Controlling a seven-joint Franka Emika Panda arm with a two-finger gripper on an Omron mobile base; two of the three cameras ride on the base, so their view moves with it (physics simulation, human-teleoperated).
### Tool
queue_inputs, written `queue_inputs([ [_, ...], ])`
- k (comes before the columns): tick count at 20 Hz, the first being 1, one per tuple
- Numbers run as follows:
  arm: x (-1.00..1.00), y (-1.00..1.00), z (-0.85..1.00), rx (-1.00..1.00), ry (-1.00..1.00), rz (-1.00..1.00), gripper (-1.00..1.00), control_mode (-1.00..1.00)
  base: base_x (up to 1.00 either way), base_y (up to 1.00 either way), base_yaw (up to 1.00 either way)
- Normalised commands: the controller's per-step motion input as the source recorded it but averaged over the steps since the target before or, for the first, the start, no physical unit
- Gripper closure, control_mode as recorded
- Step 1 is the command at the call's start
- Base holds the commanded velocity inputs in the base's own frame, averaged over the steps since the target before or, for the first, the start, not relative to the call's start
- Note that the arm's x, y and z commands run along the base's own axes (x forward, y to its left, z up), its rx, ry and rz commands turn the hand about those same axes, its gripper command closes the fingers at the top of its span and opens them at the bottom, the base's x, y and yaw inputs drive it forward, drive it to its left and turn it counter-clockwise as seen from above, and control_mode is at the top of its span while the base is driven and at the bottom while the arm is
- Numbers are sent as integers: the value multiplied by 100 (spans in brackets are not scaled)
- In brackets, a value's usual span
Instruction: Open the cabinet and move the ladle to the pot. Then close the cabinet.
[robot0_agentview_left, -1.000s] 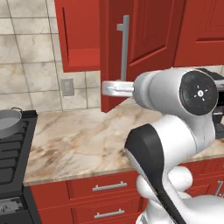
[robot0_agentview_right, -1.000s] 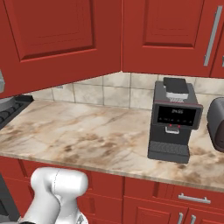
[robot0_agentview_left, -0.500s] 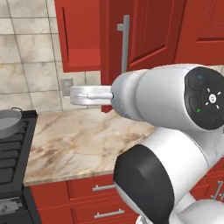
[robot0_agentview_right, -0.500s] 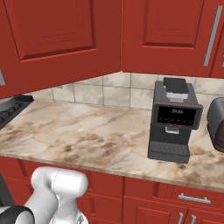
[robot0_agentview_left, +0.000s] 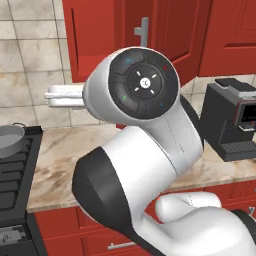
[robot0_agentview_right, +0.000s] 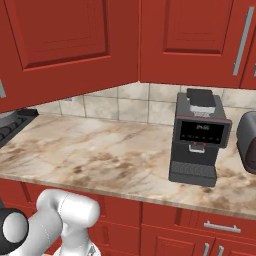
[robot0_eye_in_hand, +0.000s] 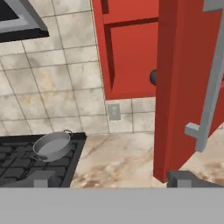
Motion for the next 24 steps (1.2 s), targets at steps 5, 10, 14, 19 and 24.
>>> queue_inputs([
  [5, 26, 0, -38, -13, -20, -9, -100, -100, 0, 0, 0],
  [10, 34, -10, -44, -7, -8, -10, -100, -100, 0, 0, 0],
  [14, 55, -22, -33, 0, 0, -10, -100, -100, 0, 0, 0],
  [19, 44, -2, -8, 0, 0, -8, -100, -100, 0, 0, 0],
  [24, 3, 8, 0, 0, 0, -9, -100, -100, 0, 0, 0],
])
